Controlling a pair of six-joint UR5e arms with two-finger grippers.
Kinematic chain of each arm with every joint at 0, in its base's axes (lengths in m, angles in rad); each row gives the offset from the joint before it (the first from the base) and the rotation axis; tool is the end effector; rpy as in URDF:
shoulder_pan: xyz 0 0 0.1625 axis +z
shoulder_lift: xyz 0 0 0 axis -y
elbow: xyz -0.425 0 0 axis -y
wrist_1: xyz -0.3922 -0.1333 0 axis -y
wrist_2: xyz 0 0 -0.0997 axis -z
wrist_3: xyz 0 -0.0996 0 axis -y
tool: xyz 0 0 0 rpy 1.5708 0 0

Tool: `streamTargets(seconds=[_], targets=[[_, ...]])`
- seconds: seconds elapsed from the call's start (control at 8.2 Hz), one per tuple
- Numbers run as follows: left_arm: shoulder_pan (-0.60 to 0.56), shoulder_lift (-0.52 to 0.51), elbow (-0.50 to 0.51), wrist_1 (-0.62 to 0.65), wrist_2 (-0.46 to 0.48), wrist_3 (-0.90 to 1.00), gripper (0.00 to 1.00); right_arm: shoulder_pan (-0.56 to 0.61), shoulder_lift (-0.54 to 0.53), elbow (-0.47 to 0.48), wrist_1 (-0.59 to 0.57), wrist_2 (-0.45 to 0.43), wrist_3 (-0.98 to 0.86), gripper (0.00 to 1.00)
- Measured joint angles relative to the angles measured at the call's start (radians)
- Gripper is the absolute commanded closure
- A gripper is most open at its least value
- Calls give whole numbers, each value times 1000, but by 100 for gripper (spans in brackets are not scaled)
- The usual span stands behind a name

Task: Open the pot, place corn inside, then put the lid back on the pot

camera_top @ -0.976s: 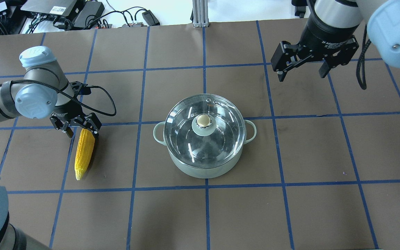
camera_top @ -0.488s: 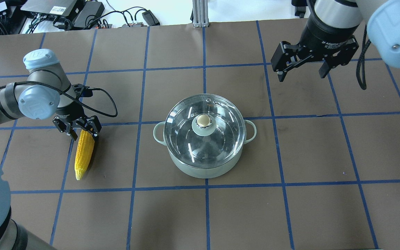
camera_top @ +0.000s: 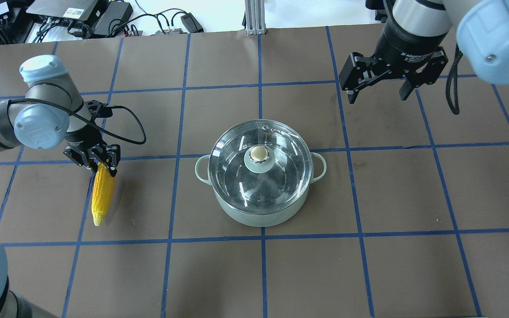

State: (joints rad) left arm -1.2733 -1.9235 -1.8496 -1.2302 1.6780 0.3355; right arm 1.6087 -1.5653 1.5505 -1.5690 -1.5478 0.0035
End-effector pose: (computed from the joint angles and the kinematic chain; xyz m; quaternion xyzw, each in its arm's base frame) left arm 0.0382 -0.5431 0.2063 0.0265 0.9877 0.1540 0.0053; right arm 0.1543 -0.4900 0.4950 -0.0173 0.9998 -0.0063 0.0116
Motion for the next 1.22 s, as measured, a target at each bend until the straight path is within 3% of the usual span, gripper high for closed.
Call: streamTargets(seconds=[0.24, 0.73, 1.22], targets=[[-1, 72, 7, -72, 3, -14, 100, 72, 49, -10, -33, 2, 121, 0], [-16, 276, 115, -164, 0, -89, 100, 349, 197, -11, -239, -5, 466, 1], [-45, 329, 159, -171, -25, -102, 100, 420, 270, 11, -299, -12, 531, 5]])
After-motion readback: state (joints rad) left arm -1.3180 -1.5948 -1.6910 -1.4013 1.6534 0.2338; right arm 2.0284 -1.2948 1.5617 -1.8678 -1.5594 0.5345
